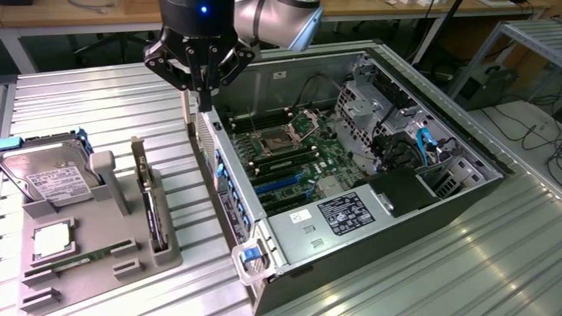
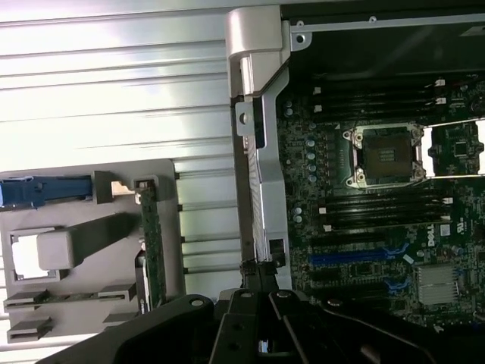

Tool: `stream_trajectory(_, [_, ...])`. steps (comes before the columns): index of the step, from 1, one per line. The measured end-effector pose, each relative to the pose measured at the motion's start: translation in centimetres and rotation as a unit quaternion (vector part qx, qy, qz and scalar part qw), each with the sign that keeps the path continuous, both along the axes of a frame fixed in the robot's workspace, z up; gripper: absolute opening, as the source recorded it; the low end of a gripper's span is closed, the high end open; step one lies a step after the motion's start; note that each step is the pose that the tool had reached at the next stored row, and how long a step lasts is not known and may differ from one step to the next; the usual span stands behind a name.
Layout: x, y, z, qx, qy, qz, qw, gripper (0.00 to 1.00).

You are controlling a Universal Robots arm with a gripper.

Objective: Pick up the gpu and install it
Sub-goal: 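Reach for the gpu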

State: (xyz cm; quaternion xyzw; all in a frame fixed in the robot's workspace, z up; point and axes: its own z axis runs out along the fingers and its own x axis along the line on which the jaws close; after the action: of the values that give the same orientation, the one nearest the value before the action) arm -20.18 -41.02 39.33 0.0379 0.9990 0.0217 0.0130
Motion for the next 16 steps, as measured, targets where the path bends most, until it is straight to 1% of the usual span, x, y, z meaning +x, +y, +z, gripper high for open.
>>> stream_trajectory(11, [-1.2, -0.17, 0.00, 0.0000, 0.0000, 0.000, 1.0000, 0.11])
stream_trajectory(16, [-2.0, -0.26, 0.00, 0.0000, 0.0000, 0.000, 1.0000, 0.11])
